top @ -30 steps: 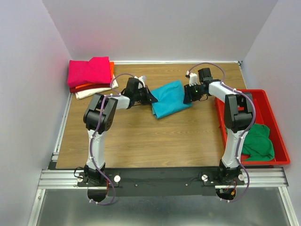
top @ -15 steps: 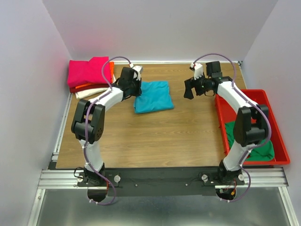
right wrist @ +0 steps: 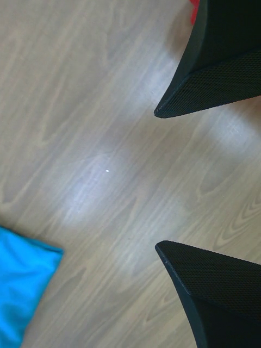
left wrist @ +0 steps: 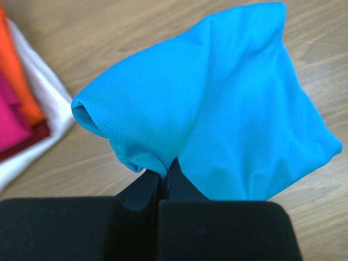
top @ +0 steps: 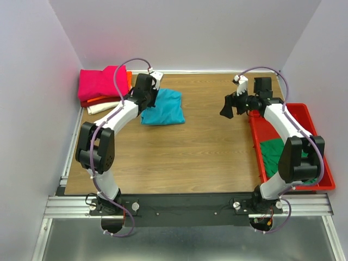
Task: Fold and stack the t-shirts
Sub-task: Neatly place the folded tshirt to the corner
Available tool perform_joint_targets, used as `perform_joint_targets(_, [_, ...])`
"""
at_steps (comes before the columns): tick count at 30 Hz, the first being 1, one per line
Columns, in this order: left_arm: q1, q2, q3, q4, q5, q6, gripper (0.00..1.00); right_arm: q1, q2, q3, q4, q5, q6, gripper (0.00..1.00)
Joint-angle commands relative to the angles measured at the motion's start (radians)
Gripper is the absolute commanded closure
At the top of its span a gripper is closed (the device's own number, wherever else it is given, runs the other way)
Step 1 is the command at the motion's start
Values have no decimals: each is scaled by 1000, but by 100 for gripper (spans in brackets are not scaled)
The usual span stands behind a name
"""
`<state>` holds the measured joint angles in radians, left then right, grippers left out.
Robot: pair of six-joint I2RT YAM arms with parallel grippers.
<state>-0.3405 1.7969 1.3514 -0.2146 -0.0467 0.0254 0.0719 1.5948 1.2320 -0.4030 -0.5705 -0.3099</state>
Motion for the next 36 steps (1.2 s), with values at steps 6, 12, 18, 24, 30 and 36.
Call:
perform_joint_targets(6, [-2,-53,38,34,-226,180,100,-34,-29,-61,16,-203,-20,0])
perform_joint_targets(12, [0,-51,80,64,-332,252,100,-35,-27,-65,18,-216,-23,0])
perform_joint_targets(18, [6,-48,111,141,-415,352,100,-35,-30,-69,16,-219,-24,0])
perform_joint_targets(24, [18,-80,98,252,-424,418,100,-35,-32,-69,16,-221,-26,0])
perform_joint_targets(30, [55,-73,155,270,-421,415,100,-34,-35,-71,16,-224,-26,0])
perform_joint_targets(36, [109,-54,233,251,-386,380,100,-35,-35,-72,18,-224,-28,0])
